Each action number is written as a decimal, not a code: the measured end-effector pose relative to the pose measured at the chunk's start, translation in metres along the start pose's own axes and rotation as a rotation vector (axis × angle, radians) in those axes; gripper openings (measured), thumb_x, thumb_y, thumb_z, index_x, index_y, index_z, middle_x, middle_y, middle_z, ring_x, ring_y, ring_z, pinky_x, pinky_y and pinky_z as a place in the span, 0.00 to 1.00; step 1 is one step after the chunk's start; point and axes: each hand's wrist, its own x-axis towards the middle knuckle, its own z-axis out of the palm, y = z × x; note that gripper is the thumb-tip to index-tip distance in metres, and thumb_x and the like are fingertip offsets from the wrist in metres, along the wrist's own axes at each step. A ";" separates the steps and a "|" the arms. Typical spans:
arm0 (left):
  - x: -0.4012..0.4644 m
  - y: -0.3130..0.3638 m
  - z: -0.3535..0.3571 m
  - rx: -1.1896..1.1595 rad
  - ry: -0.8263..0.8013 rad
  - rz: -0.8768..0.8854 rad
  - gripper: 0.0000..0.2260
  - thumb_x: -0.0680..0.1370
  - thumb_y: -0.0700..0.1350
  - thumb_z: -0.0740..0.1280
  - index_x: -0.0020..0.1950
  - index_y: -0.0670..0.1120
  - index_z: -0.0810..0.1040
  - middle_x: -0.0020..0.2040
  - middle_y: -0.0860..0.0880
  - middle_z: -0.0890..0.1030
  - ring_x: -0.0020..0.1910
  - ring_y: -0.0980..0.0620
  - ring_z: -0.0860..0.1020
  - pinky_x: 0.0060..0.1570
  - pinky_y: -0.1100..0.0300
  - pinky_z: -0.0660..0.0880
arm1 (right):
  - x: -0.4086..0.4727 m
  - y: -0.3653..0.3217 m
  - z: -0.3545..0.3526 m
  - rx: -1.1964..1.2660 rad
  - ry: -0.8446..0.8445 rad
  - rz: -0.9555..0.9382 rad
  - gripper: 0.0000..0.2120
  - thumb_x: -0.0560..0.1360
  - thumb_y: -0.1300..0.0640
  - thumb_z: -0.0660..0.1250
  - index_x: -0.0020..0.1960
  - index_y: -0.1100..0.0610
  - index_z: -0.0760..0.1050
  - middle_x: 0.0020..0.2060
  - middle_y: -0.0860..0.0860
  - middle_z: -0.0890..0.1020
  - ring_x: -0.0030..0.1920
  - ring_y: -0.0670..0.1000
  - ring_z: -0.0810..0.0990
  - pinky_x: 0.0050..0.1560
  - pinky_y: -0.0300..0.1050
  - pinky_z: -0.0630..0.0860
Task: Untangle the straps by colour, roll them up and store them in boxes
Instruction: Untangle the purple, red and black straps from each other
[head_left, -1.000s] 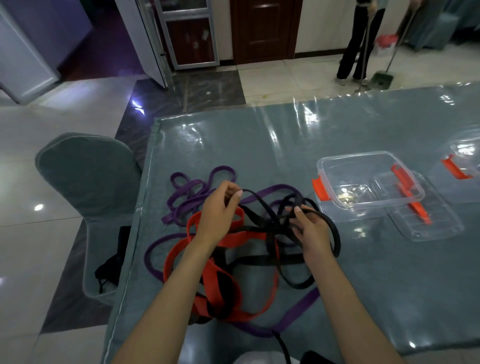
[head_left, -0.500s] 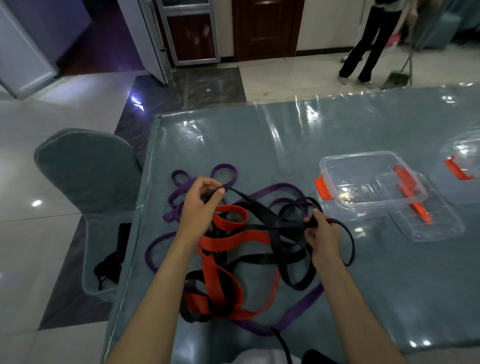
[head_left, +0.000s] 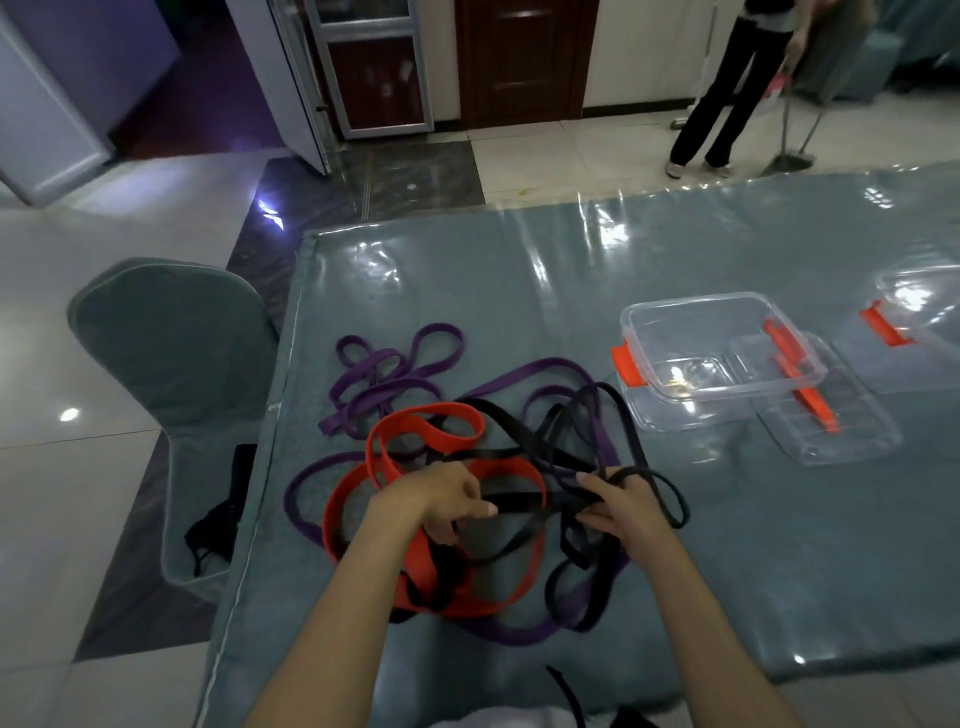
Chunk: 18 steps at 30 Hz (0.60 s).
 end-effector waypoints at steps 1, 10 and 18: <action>0.007 0.003 0.008 0.030 0.049 0.028 0.15 0.84 0.56 0.69 0.56 0.44 0.83 0.51 0.43 0.87 0.44 0.44 0.88 0.50 0.50 0.86 | -0.004 0.003 -0.005 0.014 -0.014 0.002 0.07 0.80 0.62 0.74 0.46 0.59 0.77 0.44 0.59 0.86 0.42 0.57 0.87 0.37 0.45 0.85; 0.054 0.042 0.091 -0.150 0.044 0.261 0.13 0.86 0.58 0.63 0.58 0.51 0.83 0.56 0.53 0.84 0.59 0.51 0.81 0.60 0.56 0.76 | -0.024 0.016 -0.040 0.194 0.044 -0.096 0.09 0.80 0.55 0.75 0.50 0.60 0.79 0.49 0.62 0.89 0.49 0.60 0.90 0.43 0.47 0.86; 0.063 0.073 0.126 -0.896 -0.078 -0.042 0.16 0.88 0.56 0.59 0.63 0.47 0.80 0.56 0.45 0.86 0.47 0.48 0.84 0.43 0.57 0.83 | -0.026 0.019 -0.052 0.353 0.109 -0.120 0.10 0.84 0.52 0.69 0.49 0.59 0.78 0.38 0.56 0.88 0.36 0.55 0.89 0.34 0.47 0.84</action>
